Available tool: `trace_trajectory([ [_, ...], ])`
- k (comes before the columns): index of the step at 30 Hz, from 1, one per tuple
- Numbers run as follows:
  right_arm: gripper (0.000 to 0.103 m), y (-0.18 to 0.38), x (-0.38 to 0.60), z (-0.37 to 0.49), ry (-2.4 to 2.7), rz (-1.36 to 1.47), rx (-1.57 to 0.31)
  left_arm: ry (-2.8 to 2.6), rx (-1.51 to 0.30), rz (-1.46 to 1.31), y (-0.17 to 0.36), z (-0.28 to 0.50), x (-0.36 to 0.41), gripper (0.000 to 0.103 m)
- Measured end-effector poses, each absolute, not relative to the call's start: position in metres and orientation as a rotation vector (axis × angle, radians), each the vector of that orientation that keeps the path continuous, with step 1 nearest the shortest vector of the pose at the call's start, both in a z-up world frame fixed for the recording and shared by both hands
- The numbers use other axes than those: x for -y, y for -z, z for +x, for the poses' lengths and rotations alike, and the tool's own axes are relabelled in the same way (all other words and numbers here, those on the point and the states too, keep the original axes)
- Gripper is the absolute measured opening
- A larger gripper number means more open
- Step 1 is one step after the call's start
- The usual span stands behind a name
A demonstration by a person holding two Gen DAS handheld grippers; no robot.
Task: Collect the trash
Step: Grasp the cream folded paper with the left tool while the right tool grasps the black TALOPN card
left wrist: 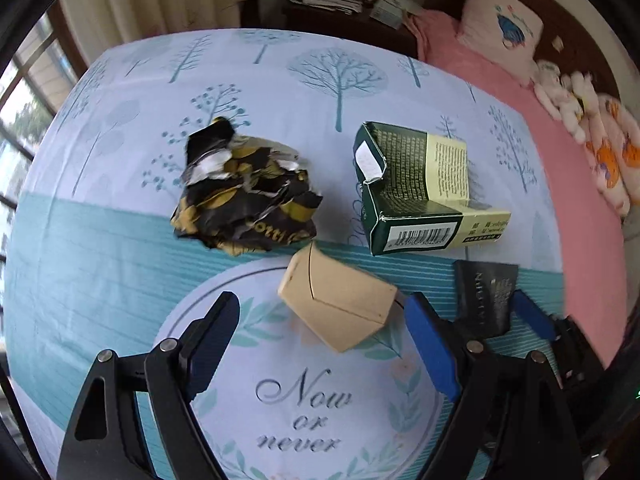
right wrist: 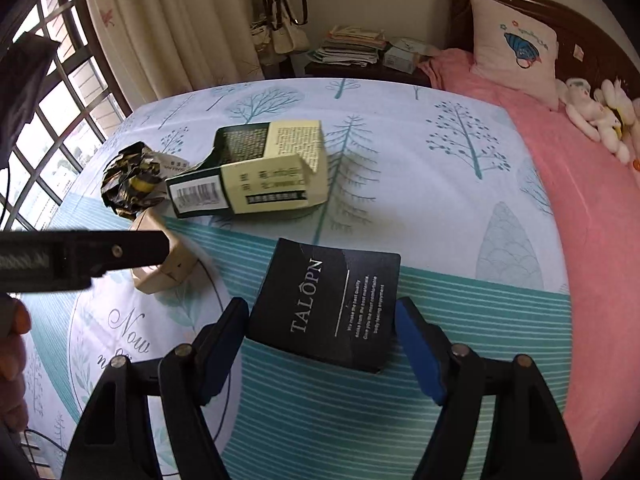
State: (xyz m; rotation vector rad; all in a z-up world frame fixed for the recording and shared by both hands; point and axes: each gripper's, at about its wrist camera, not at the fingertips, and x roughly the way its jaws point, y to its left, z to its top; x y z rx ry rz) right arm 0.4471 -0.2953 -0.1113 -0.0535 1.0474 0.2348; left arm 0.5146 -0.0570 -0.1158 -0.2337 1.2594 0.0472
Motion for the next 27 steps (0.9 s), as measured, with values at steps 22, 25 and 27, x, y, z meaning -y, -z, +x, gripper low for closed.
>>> trace_trajectory([
  [22,0.074,0.111,0.301,0.446,-0.261,-0.025,-1.049,0.084,-1.257,0.033,0.133,0.529,0.102,0.061],
  [25,0.074,0.109,0.303,0.442,-0.265,-0.003,-1.051,0.083,-1.247,0.020,0.128,0.521,0.101,0.061],
  [27,0.074,0.107,0.304,0.438,-0.271,0.016,-1.049,0.084,-1.238,0.005,0.122,0.512,0.098,0.061],
])
